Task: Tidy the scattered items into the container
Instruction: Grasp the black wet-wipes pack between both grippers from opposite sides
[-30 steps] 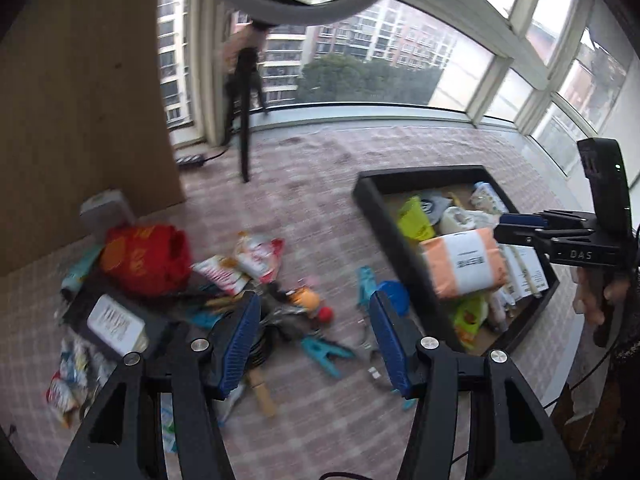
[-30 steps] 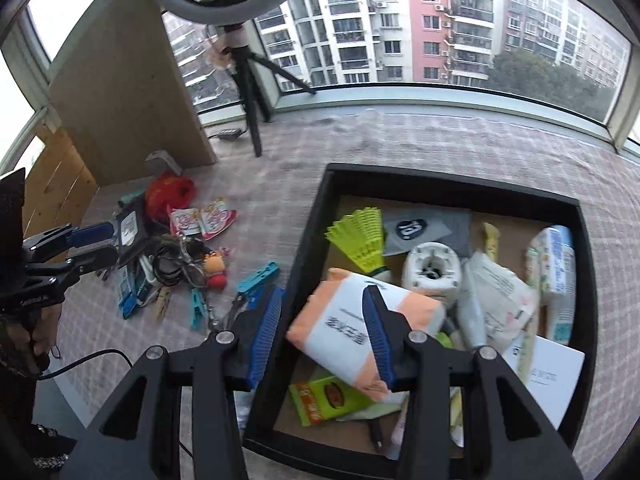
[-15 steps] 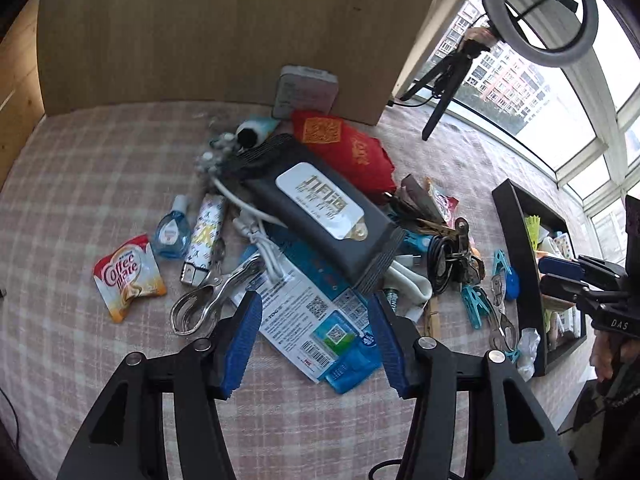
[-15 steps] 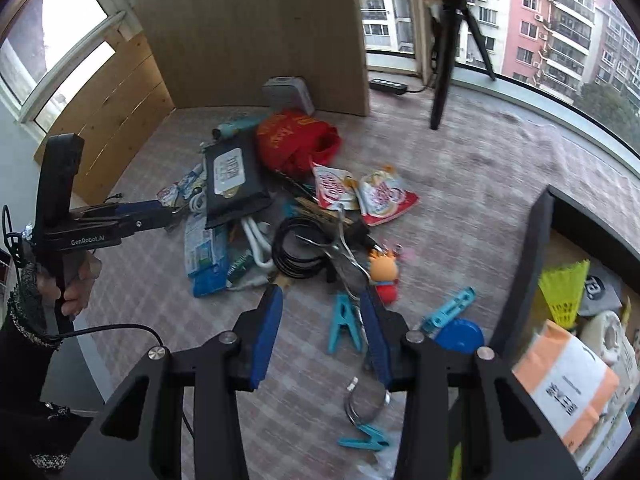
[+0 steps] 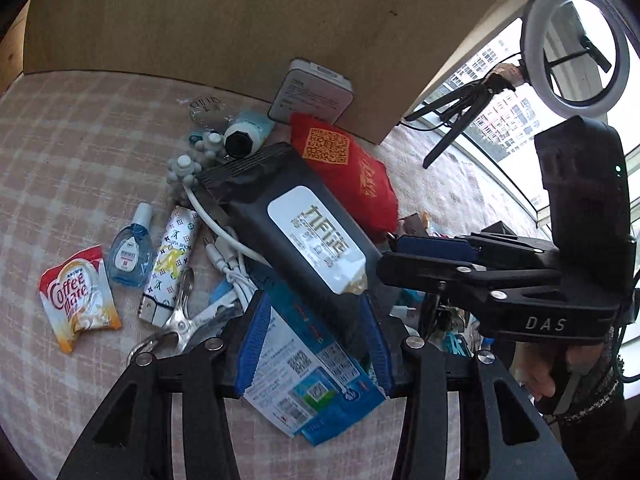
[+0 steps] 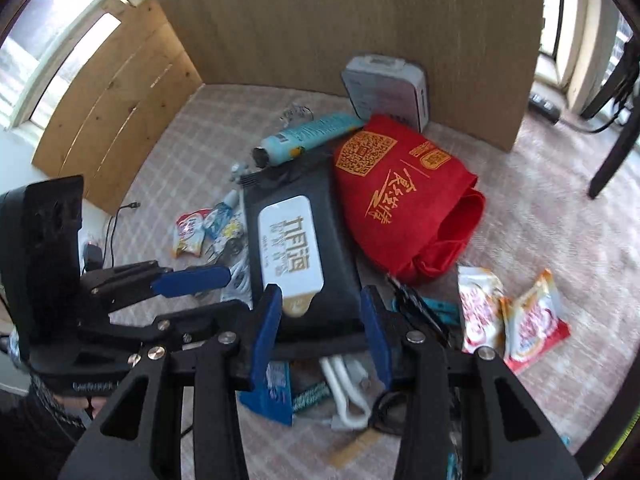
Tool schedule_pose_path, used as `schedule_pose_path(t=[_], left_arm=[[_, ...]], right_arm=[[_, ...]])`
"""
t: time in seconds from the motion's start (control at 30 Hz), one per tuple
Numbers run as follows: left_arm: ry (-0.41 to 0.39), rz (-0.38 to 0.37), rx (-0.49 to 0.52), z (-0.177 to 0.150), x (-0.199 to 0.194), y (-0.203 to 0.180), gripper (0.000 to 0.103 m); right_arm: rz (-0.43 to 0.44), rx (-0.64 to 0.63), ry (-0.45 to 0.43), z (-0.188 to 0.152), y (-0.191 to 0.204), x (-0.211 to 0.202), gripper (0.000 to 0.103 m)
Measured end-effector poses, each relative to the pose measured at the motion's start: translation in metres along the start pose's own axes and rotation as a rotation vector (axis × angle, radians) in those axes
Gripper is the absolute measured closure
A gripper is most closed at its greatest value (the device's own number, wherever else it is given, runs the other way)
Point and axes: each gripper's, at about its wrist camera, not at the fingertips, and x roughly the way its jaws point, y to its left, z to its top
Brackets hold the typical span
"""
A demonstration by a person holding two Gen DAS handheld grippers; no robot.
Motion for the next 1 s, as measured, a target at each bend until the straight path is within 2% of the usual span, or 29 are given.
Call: schedule_pose_path(t=[0.23, 0.37, 0.53, 0.73, 0.9, 1.0], left_arm=[[0.027, -0.029, -0.032, 0.012, 0.018, 0.01, 0.065], [0.033, -0.053, -0.05, 0.013, 0.023, 0.013, 0.066], [0.021, -0.043, -0.05, 0.007, 0.013, 0.014, 0.074], [-0.011, -0.022, -0.009, -0.008, -0.01, 0.003, 0.078], [-0.032, -0.018, 0.021, -0.021, -0.029, -0.005, 0.077], [-0.033, -0.011, 0.034, -0.024, -0.032, -0.009, 0.072]], right_arm=[[0.058, 0.057, 0.048, 0.011, -0.014, 0.027, 0.062], [0.11, 0.114, 0.022, 0.012, -0.021, 0.034, 0.066], [0.142, 0.097, 0.029, 0.001, -0.016, 0.029, 0.077], [0.187, 0.106, -0.006, -0.021, -0.002, 0.013, 0.081], [0.21, 0.104, -0.036, -0.038, 0.011, -0.003, 0.081], [0.213, 0.107, -0.041, -0.041, 0.017, -0.008, 0.083]])
